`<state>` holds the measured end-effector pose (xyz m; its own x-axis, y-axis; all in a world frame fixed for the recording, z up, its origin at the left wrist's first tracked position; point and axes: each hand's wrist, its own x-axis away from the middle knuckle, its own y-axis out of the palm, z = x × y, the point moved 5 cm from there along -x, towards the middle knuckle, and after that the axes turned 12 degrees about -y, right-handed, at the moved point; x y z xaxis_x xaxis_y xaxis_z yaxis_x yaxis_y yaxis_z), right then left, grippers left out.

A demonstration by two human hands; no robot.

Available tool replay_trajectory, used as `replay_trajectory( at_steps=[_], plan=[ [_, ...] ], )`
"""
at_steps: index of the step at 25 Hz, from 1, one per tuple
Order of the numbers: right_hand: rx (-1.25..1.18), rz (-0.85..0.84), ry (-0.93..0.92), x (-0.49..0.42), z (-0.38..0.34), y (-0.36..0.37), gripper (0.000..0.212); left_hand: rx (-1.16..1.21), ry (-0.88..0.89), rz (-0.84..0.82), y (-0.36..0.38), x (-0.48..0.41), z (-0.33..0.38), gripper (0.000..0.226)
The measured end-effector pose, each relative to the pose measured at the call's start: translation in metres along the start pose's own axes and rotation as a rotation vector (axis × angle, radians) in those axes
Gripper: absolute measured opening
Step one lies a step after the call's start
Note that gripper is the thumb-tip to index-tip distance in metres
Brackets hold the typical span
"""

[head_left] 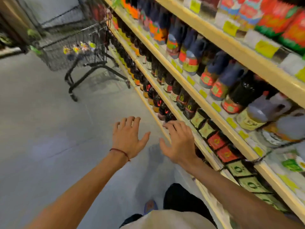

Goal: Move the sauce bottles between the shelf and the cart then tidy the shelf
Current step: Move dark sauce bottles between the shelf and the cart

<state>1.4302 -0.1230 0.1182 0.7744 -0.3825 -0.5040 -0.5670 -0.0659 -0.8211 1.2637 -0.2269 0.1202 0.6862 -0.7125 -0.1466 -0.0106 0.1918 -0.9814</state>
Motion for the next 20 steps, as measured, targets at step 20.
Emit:
replay_trajectory(
  at_steps=[20],
  plan=[
    [-0.14, -0.172, -0.267, -0.498, 0.025, 0.287, 0.04, -0.018, -0.501, 0.072, 0.009, -0.394, -0.254, 0.063]
  ],
)
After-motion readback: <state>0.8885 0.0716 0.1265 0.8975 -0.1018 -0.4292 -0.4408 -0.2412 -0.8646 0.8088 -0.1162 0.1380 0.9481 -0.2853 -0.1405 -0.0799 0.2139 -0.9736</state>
